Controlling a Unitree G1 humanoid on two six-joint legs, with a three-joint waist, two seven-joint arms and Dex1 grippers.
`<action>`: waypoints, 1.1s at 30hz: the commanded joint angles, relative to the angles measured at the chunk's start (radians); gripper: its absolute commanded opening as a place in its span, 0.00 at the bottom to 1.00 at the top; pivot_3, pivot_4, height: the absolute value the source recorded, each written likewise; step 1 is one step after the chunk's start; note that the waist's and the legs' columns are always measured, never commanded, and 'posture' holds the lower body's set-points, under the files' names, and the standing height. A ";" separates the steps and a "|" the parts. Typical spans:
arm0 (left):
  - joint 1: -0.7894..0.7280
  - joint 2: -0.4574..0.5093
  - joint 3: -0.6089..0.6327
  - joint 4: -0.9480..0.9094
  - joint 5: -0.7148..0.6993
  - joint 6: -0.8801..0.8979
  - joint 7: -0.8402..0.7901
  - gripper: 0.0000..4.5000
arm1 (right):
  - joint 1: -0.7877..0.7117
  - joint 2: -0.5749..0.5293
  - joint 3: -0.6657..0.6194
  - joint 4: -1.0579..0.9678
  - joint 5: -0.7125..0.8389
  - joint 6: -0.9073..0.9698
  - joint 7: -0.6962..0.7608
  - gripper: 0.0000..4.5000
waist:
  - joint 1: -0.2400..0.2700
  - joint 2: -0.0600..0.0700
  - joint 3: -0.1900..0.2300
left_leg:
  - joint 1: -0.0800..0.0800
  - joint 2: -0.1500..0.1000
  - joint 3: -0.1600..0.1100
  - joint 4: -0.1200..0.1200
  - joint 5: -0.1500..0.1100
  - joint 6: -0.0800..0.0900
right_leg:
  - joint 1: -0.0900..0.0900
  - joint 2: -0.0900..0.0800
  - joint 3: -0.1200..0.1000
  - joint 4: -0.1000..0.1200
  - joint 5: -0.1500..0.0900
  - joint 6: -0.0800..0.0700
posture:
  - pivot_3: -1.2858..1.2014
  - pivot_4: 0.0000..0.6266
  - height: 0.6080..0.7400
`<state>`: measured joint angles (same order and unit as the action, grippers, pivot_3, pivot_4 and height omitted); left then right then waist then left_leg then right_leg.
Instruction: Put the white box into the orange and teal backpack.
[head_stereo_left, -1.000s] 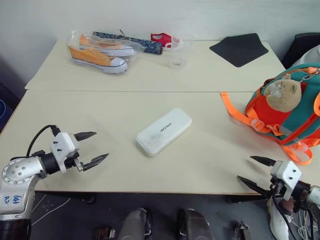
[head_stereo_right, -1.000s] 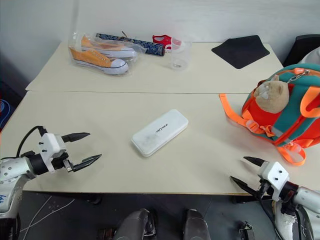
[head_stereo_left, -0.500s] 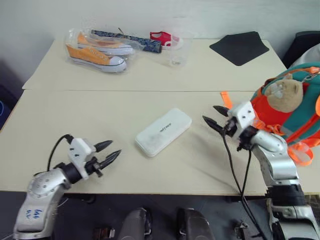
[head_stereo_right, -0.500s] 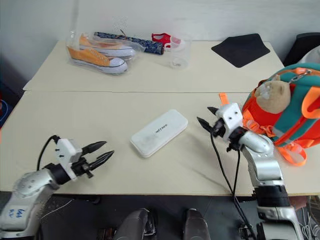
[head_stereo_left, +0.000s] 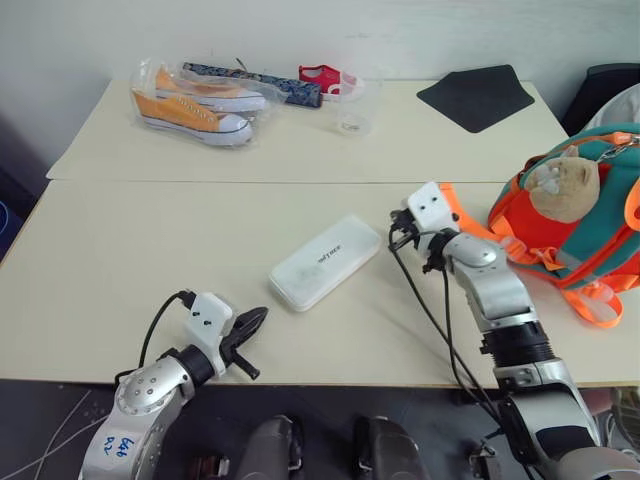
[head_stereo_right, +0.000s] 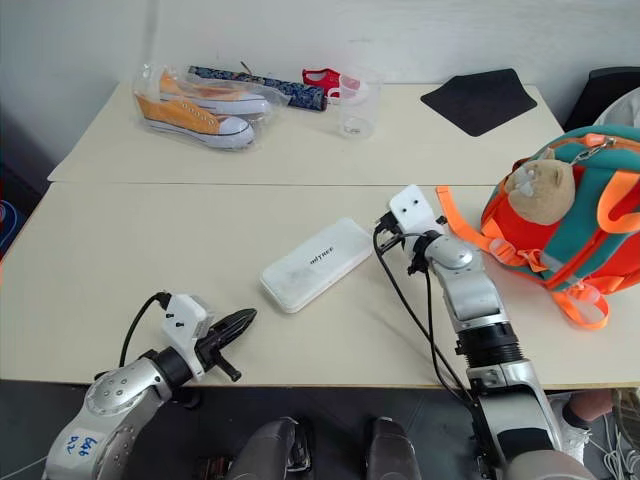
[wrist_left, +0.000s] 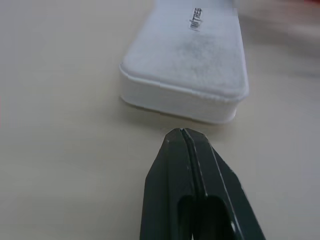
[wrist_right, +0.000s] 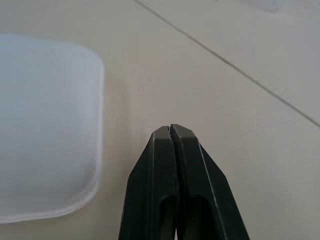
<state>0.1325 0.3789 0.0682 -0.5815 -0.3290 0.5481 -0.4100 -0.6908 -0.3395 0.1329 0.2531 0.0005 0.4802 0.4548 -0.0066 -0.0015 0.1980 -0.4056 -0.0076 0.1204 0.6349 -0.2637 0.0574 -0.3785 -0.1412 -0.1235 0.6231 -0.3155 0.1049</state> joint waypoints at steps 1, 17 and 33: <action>-0.025 0.022 -0.003 -0.002 0.009 0.005 -0.001 0.00 | -0.054 -0.001 0.020 0.027 -0.005 0.003 0.041 0.01 | -0.002 0.000 0.000 | 0.000 0.000 0.000 0.000 0.000 0.001 | 0.000 0.000 0.000 0.002 0.000 0.000 | 0.52 0.24 1.00; -0.168 0.121 -0.048 0.188 0.030 -0.069 -0.144 0.00 | 0.045 -0.114 0.038 -0.152 0.101 0.099 0.357 0.01 | -0.019 0.000 0.000 | 0.000 0.001 0.000 -0.001 -0.001 0.000 | 0.000 0.002 0.000 0.001 0.000 0.000 | 0.52 0.24 1.00; -0.194 0.202 -0.038 0.237 -0.002 -0.056 -0.294 0.00 | 0.374 -0.379 -0.062 -0.629 0.244 0.363 0.447 0.01 | -0.004 0.000 0.000 | 0.000 0.001 0.000 -0.002 -0.004 -0.003 | 0.000 0.000 0.000 -0.004 0.000 0.000 | 0.52 0.24 1.00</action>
<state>-0.0638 0.5691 0.0263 -0.3237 -0.2960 0.4810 -0.6759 -0.3300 -0.7034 0.1023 -0.3161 0.2098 0.8262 0.8902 -0.0102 -0.0016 0.1980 -0.4054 -0.0062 0.1203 0.6331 -0.2673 0.0541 -0.3781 -0.1408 -0.1230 0.6184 -0.3155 0.1049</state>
